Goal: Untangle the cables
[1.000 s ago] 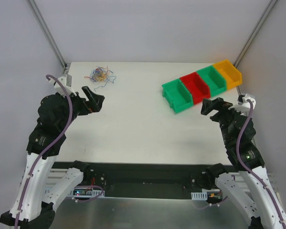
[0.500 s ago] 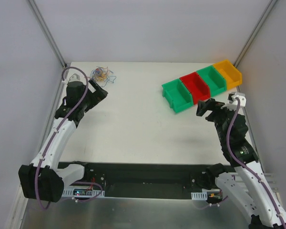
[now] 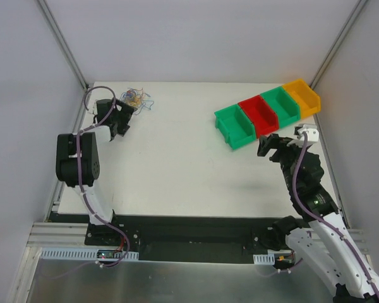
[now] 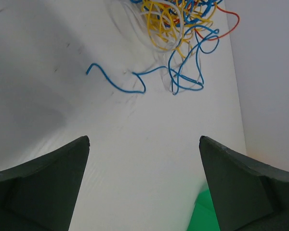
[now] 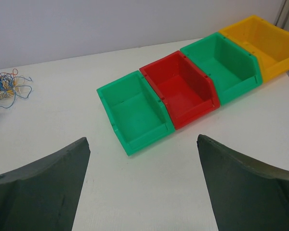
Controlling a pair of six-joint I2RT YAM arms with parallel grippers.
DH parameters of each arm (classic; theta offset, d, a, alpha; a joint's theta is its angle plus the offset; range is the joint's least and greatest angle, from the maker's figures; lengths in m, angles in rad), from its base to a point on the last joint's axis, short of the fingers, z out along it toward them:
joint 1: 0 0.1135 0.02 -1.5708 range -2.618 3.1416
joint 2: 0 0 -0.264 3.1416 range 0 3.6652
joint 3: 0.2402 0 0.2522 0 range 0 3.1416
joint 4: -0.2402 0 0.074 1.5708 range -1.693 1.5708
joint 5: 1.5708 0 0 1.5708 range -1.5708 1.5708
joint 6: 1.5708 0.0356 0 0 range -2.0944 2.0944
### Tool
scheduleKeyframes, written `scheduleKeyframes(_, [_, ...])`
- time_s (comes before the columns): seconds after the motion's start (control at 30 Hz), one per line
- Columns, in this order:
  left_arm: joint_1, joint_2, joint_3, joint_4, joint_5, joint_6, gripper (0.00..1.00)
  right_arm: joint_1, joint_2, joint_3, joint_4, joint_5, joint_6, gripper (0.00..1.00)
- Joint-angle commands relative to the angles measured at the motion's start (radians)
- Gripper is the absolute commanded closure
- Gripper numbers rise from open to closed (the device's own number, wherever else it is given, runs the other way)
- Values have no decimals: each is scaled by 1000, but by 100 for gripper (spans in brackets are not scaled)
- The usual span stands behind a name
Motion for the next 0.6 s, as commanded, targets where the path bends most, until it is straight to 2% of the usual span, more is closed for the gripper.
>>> scheduleKeyframes(0.0, [1, 148, 179, 107, -24, -65, 4, 30, -5, -1, 78, 45, -38, 4])
scheduleKeyframes(0.2, [12, 383, 424, 58, -86, -95, 4, 63, -8, -18, 101, 66, -63, 4])
scheduleKeyframes(0.33, [13, 493, 567, -28, -178, -100, 9, 64, -11, -24, 101, 75, -70, 4])
scheduleKeyframes(0.37, [16, 526, 608, -48, -181, -103, 14, 64, -11, -26, 101, 78, -72, 4])
scheduleKeyframes(0.47, [16, 599, 707, -78, -144, -76, 44, 64, 5, -27, 101, 81, -76, 4])
scheduleKeyframes(0.57, [15, 587, 716, -88, -97, -4, 86, 63, 41, -18, 101, 77, -78, 4])
